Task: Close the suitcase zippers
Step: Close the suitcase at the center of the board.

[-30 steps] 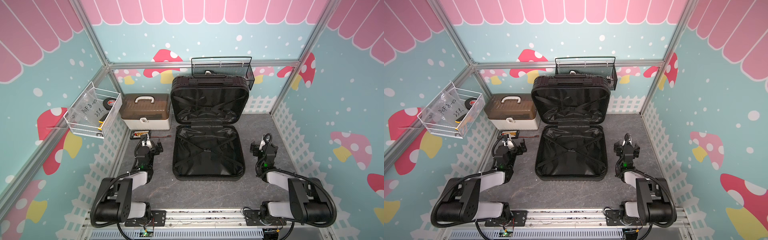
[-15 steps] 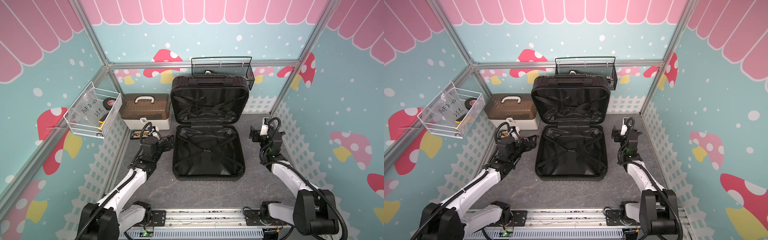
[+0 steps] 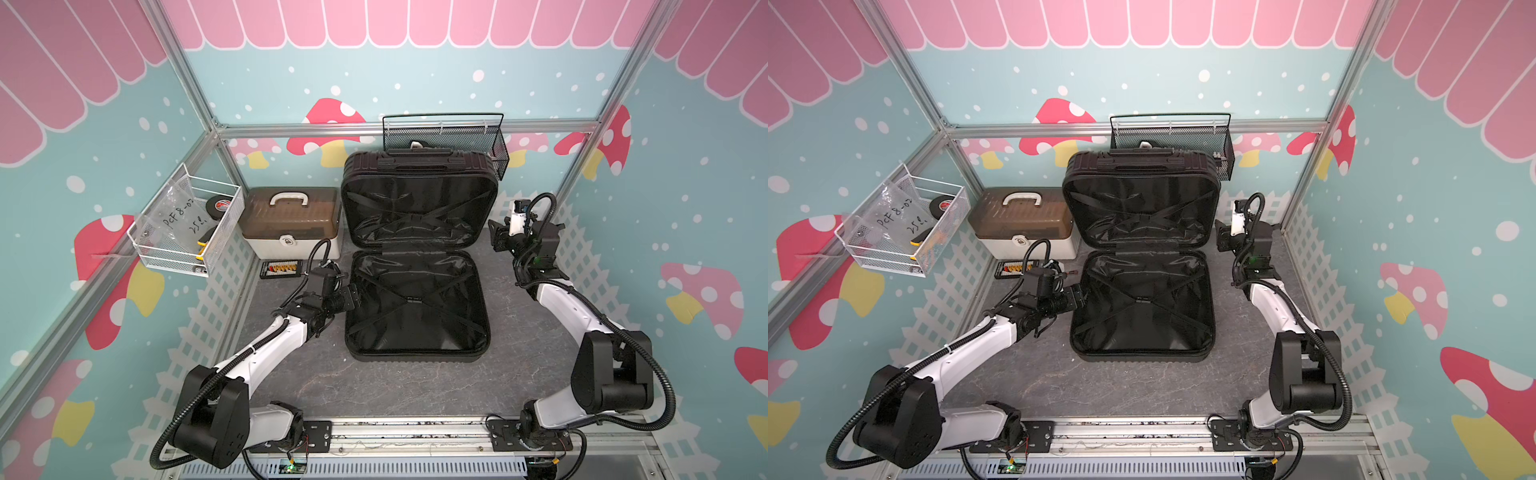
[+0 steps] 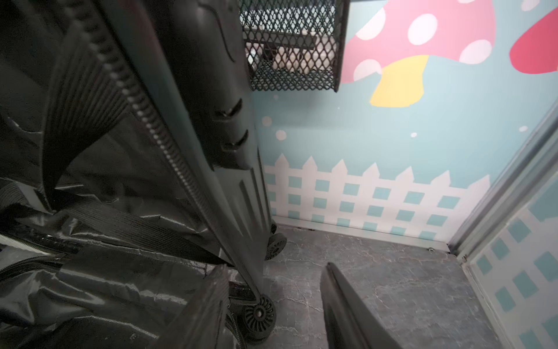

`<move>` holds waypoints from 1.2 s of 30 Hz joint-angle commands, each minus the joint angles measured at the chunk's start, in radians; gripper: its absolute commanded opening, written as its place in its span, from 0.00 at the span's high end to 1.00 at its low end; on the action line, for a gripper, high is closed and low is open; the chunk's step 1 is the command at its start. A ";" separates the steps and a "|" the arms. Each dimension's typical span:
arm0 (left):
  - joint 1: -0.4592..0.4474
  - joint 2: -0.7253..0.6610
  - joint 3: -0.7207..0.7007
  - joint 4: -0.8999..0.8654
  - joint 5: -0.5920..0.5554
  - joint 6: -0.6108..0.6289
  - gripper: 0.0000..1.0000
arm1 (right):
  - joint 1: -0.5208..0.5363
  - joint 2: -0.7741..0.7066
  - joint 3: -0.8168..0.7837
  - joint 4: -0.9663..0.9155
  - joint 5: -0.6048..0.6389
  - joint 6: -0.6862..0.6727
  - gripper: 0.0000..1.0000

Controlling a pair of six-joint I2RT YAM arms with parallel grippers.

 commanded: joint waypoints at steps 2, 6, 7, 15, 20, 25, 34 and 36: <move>-0.001 -0.017 0.030 -0.054 -0.054 -0.005 0.26 | 0.008 0.026 0.044 0.012 -0.048 -0.019 0.48; 0.008 -0.007 0.025 -0.051 -0.059 -0.004 0.26 | 0.011 0.022 0.041 0.024 -0.064 -0.025 0.49; 0.010 0.000 0.027 -0.051 -0.054 -0.004 0.27 | 0.011 0.019 0.041 0.023 -0.062 -0.025 0.49; 0.016 0.050 0.028 -0.026 -0.022 0.007 0.33 | 0.012 0.023 0.059 0.052 -0.065 -0.029 0.51; 0.020 0.088 0.029 -0.005 -0.005 0.004 0.43 | 0.014 0.041 0.096 0.059 -0.074 -0.030 0.56; 0.022 0.122 0.033 0.006 0.009 0.002 0.58 | 0.020 0.062 0.139 0.059 -0.085 -0.034 0.60; 0.025 0.166 0.054 0.012 -0.003 0.014 0.82 | 0.030 0.037 0.136 0.050 -0.103 -0.049 0.85; 0.026 0.177 0.064 0.013 -0.004 0.021 0.85 | 0.032 0.014 0.113 0.052 -0.103 -0.053 0.92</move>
